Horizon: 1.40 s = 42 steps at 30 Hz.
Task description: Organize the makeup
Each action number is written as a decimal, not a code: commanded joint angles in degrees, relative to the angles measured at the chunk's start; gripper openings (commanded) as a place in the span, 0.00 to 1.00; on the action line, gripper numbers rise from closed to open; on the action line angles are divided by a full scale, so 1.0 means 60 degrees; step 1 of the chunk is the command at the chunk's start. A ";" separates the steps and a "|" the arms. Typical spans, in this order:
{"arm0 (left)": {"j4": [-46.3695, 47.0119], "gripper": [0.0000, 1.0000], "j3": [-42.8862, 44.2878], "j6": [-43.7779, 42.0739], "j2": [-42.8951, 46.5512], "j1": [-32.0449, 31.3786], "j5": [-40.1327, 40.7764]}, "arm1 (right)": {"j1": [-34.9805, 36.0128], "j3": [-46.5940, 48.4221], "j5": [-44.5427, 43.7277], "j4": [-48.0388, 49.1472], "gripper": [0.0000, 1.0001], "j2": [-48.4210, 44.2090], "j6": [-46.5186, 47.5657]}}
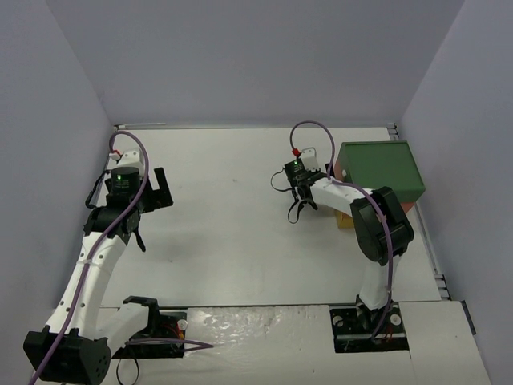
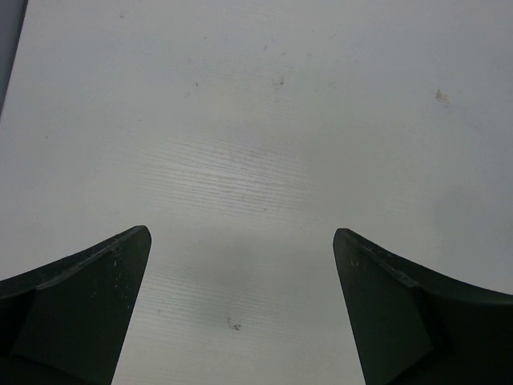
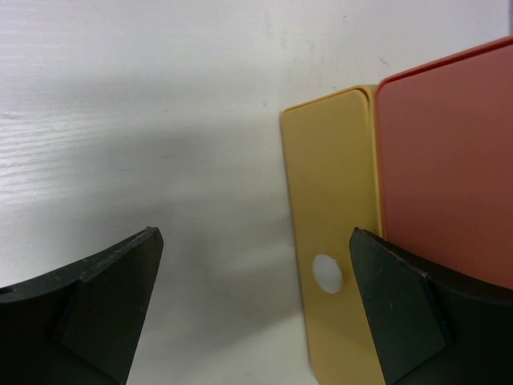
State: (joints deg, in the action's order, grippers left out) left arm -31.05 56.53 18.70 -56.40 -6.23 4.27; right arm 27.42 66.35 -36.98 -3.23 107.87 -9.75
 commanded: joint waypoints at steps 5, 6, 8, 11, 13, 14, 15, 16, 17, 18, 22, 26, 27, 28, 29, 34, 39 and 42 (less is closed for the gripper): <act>0.0443 0.97 0.0202 0.0077 0.0216 0.0124 -0.0112 | 0.0637 0.0619 0.1925 0.0053 1.00 -0.2681 0.0229; 0.0443 0.97 0.0202 0.0070 0.0223 0.0129 -0.0112 | 0.0688 0.0666 0.2204 0.0076 1.00 -0.3061 0.0234; 0.0443 0.97 0.0202 0.0062 0.0255 0.0130 -0.0099 | 0.0716 0.0740 0.2888 0.0133 1.00 -0.4048 0.0234; 0.0439 0.97 0.0238 0.0005 0.0306 0.0130 -0.0072 | 0.0704 0.0690 0.3374 0.0186 1.00 -0.5277 0.0223; 0.0424 0.97 0.0318 -0.0045 0.0335 0.0142 -0.0042 | 0.0716 0.0584 0.3489 0.0186 1.00 -0.6330 0.0234; 0.0411 0.97 0.0356 -0.0057 0.0378 0.0136 -0.0010 | 0.0710 0.0496 0.3508 0.0186 1.00 -0.6770 0.0234; 0.0395 0.97 0.0394 -0.0072 0.0421 0.0130 0.0019 | 0.0704 0.0409 0.3523 0.0186 1.00 -0.7204 0.0235; 0.0314 0.97 0.0449 -0.0126 0.0435 0.0130 0.0006 | 0.0718 0.0340 0.3456 0.0186 1.00 -0.7523 0.0248; 0.0234 0.97 0.0540 -0.0156 0.0480 0.0135 0.0011 | 0.0707 0.0237 0.3314 0.0175 1.00 -0.7934 0.0260; 0.0153 0.97 0.0631 -0.0184 0.0526 0.0141 0.0017 | 0.0696 0.0134 0.3171 0.0164 1.00 -0.8347 0.0271; -0.0301 0.97 0.1122 -0.0231 0.0837 0.0130 0.0045 | 0.0689 -0.0094 0.2632 -0.0345 1.00 -0.9812 0.0664; -0.0712 0.97 0.1532 -0.0237 0.1103 0.0123 -0.0036 | 0.0697 -0.0361 0.2092 -0.0812 1.00 -1.0710 0.0726; -0.0806 0.97 0.1672 -0.0257 0.1163 0.0118 -0.0056 | 0.0689 -0.0515 0.2020 -0.0857 1.00 -1.0943 0.0730; -0.1027 0.97 0.1865 -0.0287 0.1222 0.0125 -0.0063 | 0.0689 -0.0700 0.1953 -0.0902 1.00 -1.1254 0.0759; -0.1208 0.97 0.2034 -0.0316 0.1280 0.0129 -0.0072 | 0.0689 -0.0869 0.1887 -0.0931 1.00 -1.1543 0.0784; -0.1727 0.97 0.2636 -0.0479 0.1577 0.0129 -0.0081 | 0.0691 -0.1479 0.1373 -0.0959 1.00 -1.2798 0.0737; -0.2129 0.97 0.3126 -0.0731 0.1912 0.0130 0.0096 | 0.0693 -0.1875 0.1143 -0.1021 1.00 -1.3848 0.0830; -0.2150 0.97 0.3163 -0.0812 0.2170 0.0130 0.0201 | 0.0689 -0.2072 0.1127 -0.1069 1.00 -1.4267 0.0912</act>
State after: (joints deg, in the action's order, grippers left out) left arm -43.73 72.38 15.77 -45.03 -5.91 4.33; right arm 31.90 54.92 -27.94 -12.64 24.42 -5.75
